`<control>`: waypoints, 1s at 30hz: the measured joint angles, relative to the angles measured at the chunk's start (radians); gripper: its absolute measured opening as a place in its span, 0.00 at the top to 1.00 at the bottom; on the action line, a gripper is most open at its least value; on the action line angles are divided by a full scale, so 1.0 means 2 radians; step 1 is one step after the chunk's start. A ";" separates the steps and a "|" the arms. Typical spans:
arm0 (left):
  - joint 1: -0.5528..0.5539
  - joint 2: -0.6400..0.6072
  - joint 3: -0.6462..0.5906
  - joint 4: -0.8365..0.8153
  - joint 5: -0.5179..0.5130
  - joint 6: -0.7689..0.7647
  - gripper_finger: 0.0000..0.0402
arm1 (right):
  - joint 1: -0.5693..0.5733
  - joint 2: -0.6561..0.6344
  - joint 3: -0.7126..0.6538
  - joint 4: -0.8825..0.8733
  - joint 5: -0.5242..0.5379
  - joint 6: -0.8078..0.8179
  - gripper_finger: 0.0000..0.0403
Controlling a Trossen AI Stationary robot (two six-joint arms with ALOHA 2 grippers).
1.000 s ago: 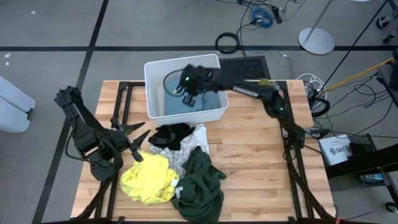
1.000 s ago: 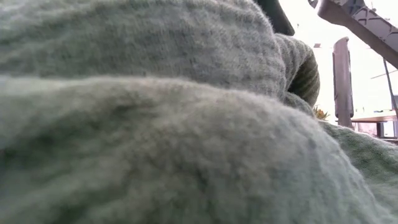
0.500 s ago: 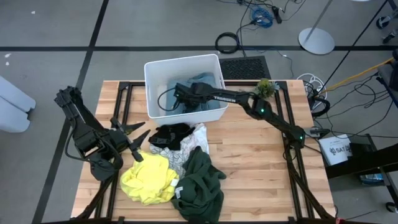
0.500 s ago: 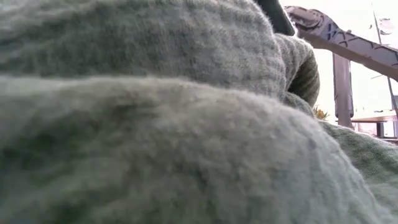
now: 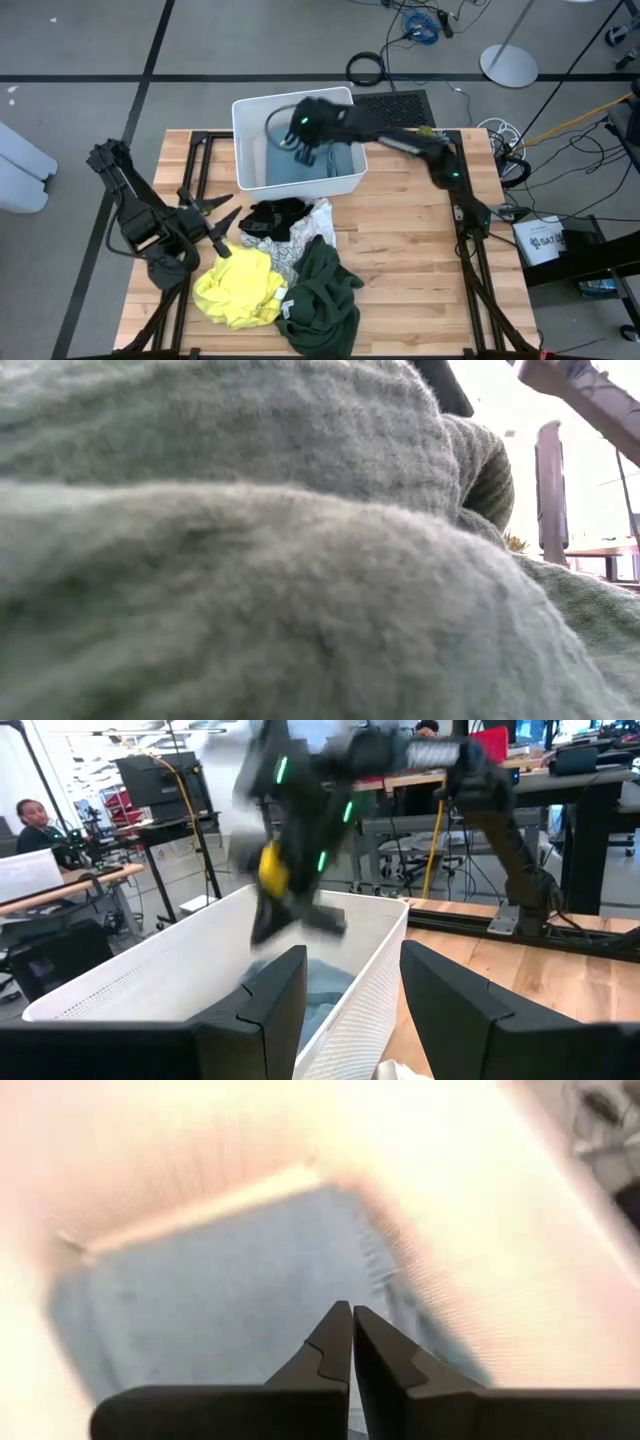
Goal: Fold laundry
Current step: Fold the green polo shirt
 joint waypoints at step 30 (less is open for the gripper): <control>0.052 0.018 0.000 0.100 0.204 0.041 0.57 | 0.442 -0.264 -0.032 -0.272 0.026 0.241 0.75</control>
